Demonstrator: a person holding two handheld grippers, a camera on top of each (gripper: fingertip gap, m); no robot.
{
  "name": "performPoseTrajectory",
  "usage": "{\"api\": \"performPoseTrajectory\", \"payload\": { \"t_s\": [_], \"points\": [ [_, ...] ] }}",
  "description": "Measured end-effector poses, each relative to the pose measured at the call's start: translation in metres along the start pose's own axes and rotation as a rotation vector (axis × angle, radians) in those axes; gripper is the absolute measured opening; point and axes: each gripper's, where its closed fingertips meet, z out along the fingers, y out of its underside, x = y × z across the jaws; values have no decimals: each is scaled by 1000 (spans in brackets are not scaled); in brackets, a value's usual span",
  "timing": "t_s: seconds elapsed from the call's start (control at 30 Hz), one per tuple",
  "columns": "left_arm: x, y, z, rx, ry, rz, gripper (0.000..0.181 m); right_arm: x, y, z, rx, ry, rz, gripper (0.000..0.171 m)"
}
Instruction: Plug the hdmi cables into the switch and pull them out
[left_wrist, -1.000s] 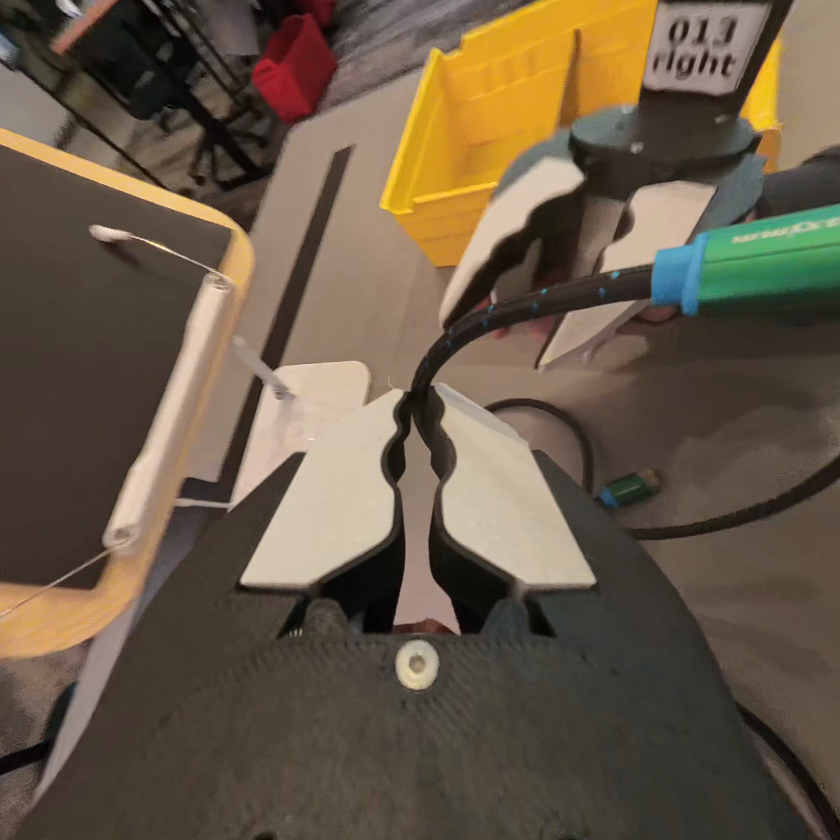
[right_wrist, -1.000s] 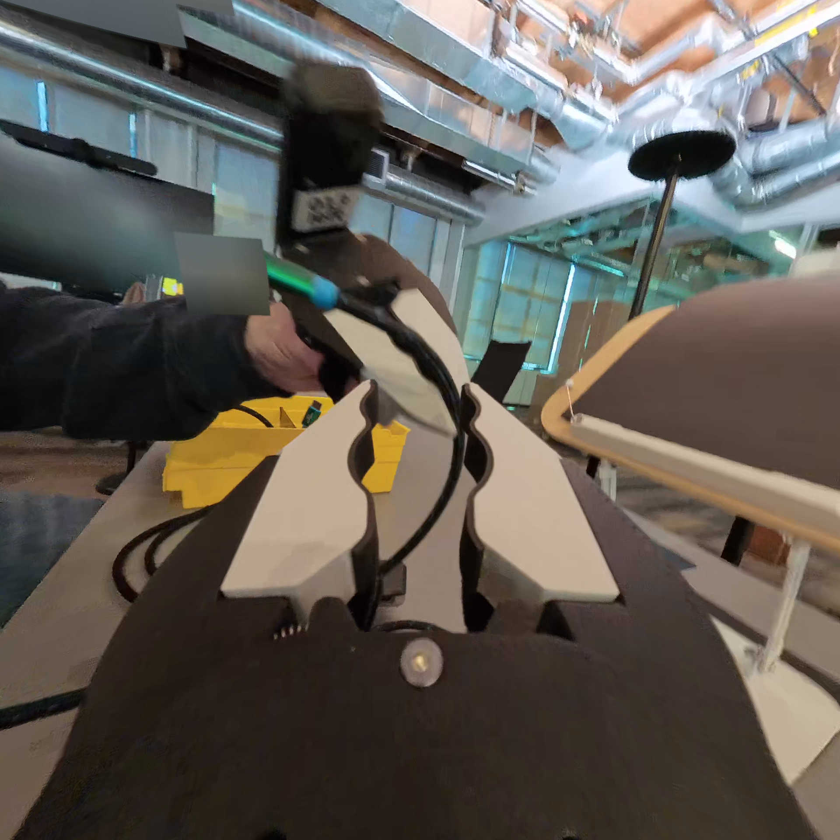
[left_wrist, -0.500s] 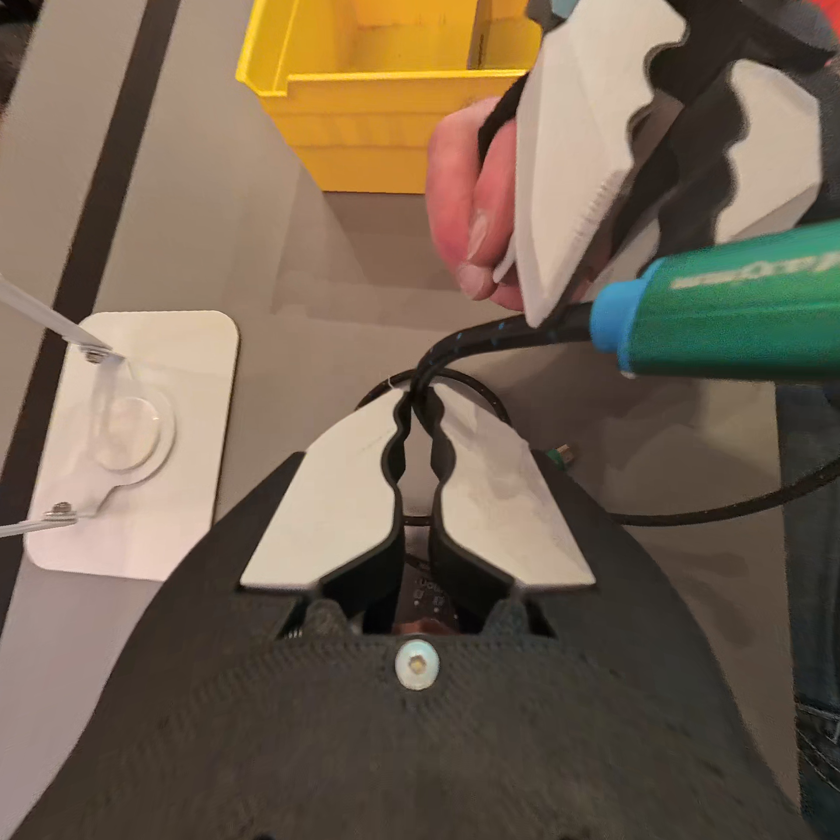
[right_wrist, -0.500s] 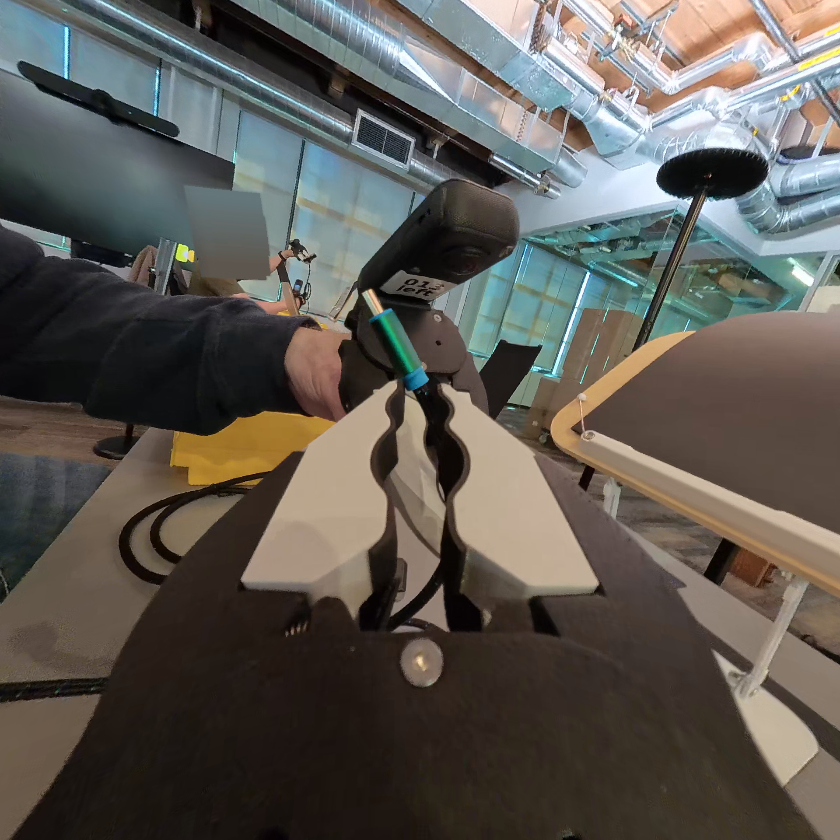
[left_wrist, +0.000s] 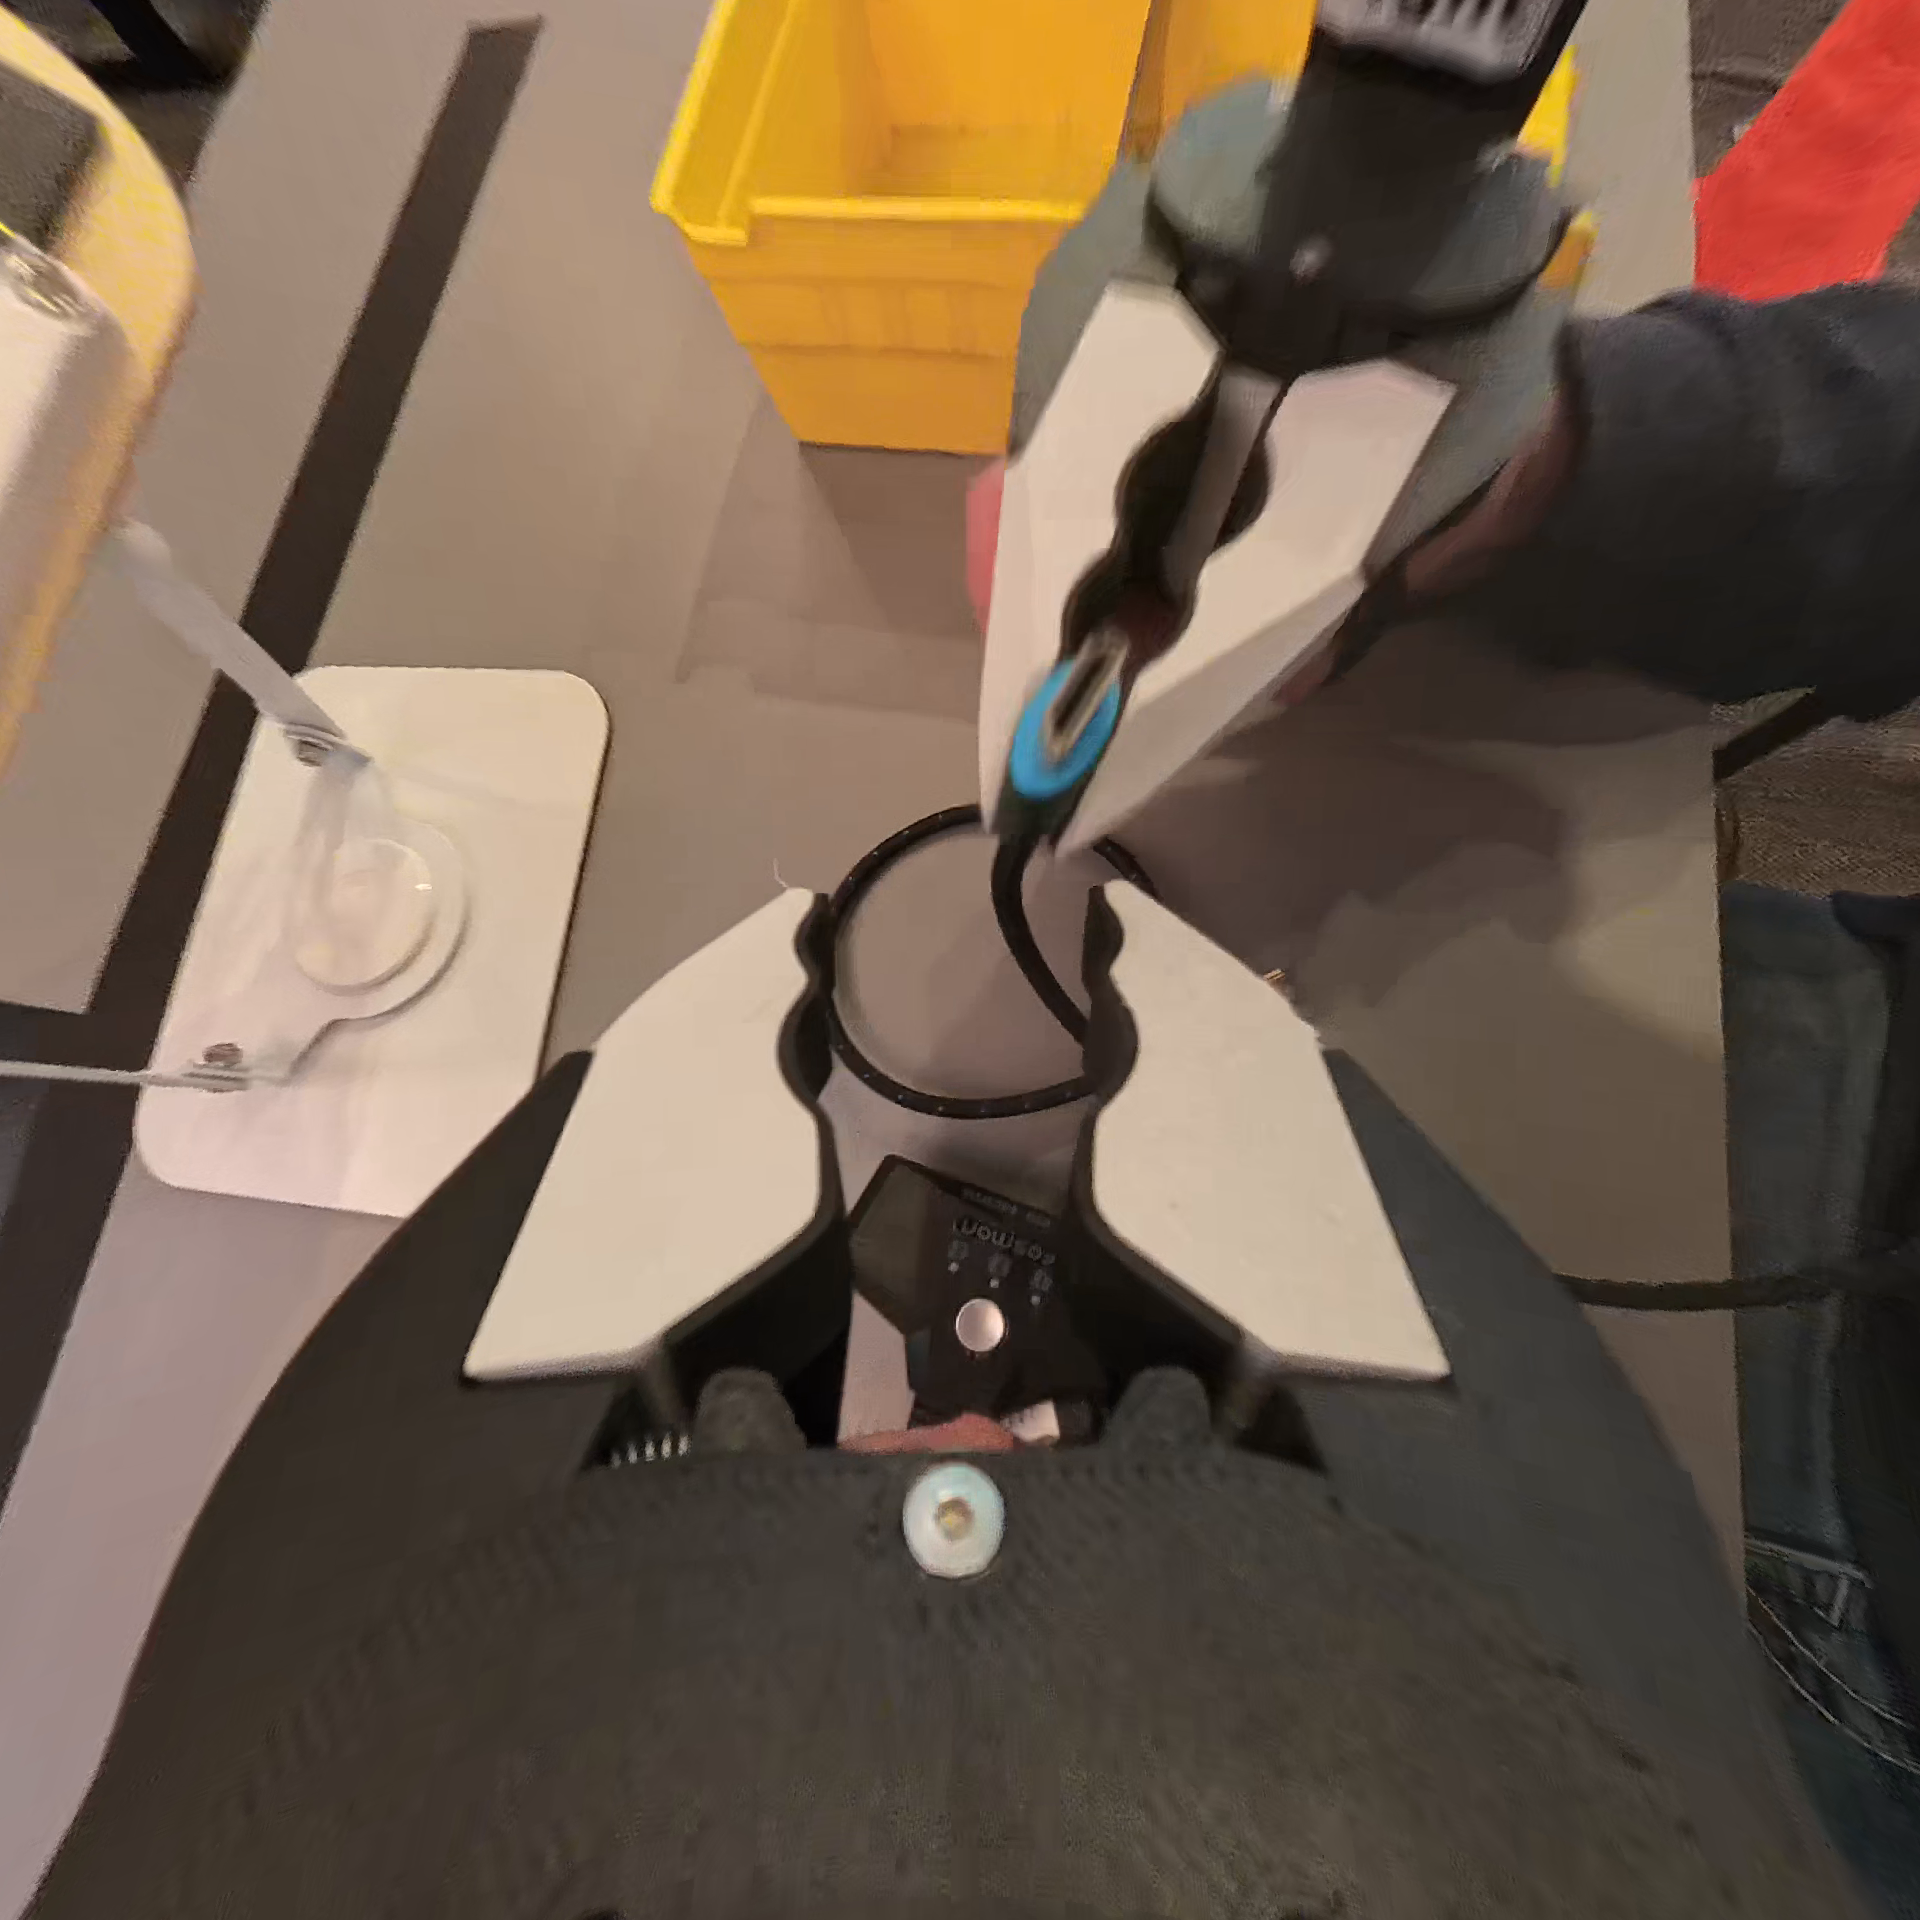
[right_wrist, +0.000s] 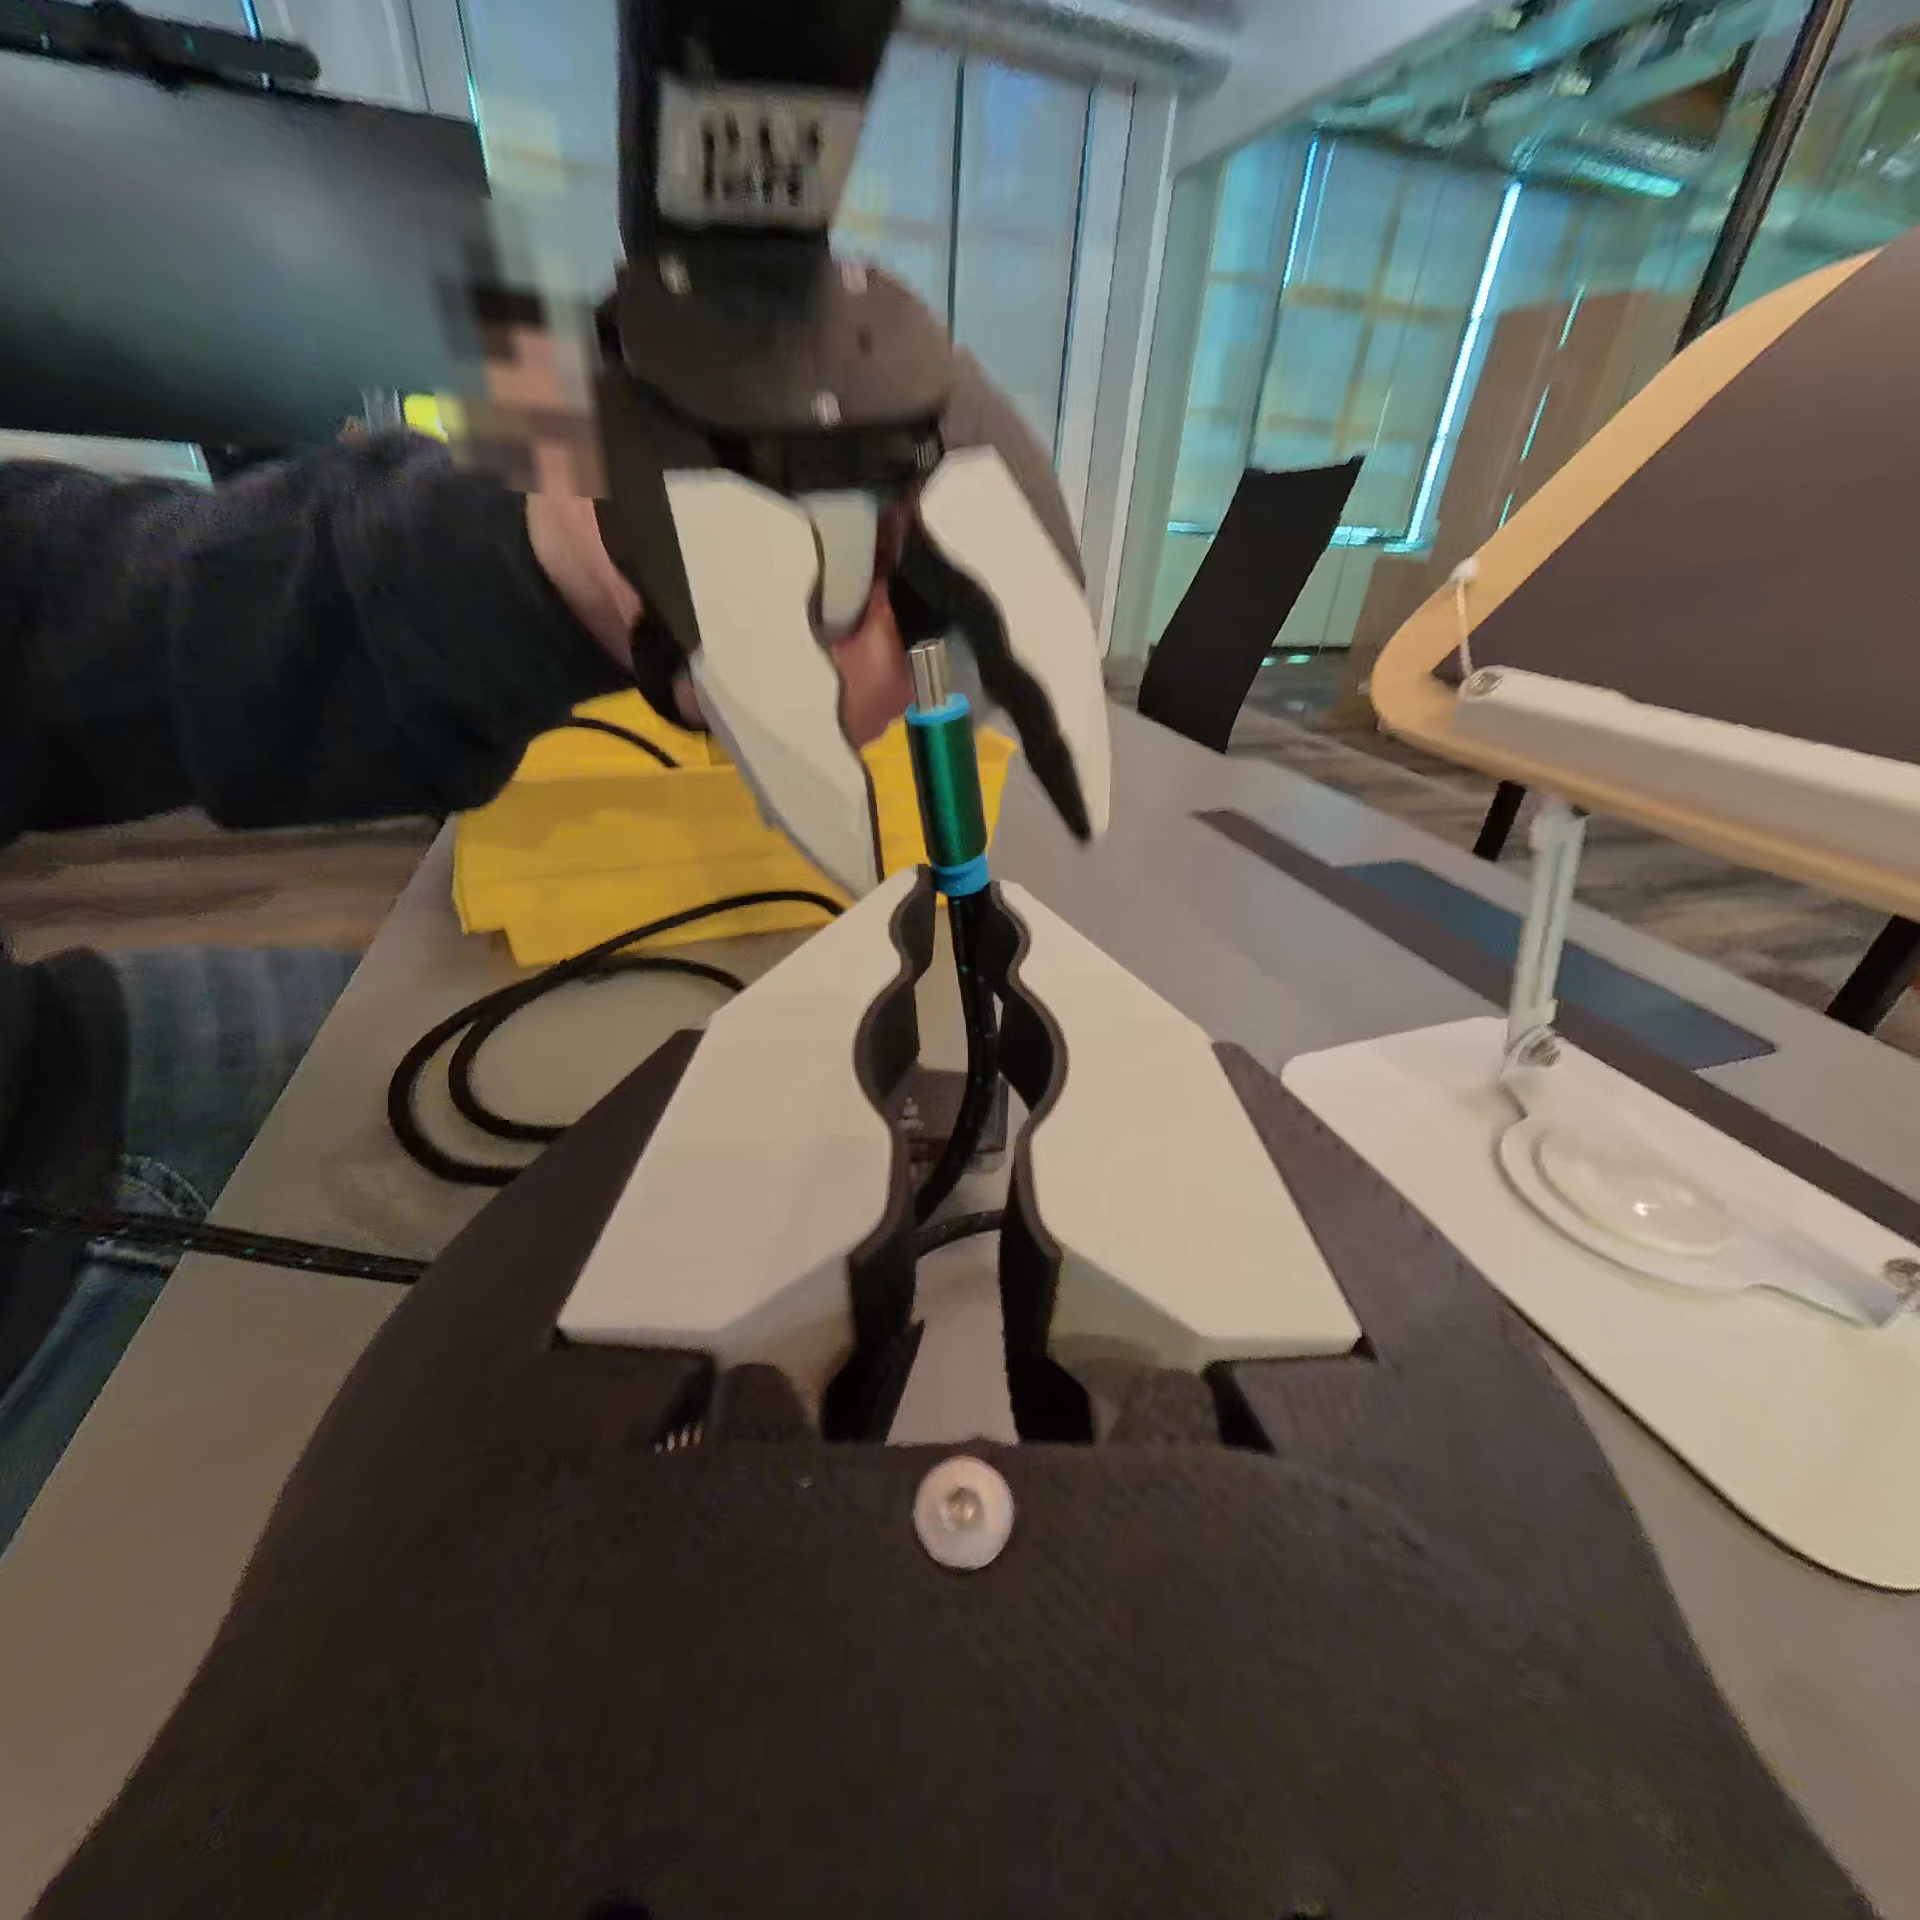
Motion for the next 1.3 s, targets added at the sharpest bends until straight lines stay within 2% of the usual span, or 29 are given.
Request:
{"api": "performPoseTrajectory", "payload": {
  "t_s": [0.13,0.2,0.37,0.47,0.53,0.63,0.83,1.07,1.3],
  "points": [
    [13,-15,-18,33,28,77,39,-9,15,8,-78,-49,21,5],
    [17,-7,-14,-45,21,117,14,-11,19,9,-97,-64,25,5],
    [16,-3,-10,-70,20,81,12,-10,21,9,-104,-52,18,6],
    [9,-11,-14,-6,-5,-1,12,-2,11,8,-55,27,-38,8],
    [3,-12,-16,21,-23,-74,12,3,4,6,-23,93,-107,23],
    [-6,-14,-19,89,-28,-200,12,8,-7,1,4,182,-240,31],
    [1,-22,-21,253,130,-481,11,9,8,11,-139,315,-592,37],
    [7,-17,-22,404,269,-701,11,8,-3,13,-113,435,-817,24],
    [24,-12,-28,458,409,-767,11,-14,-10,14,-38,315,-791,18]
  ]
}}
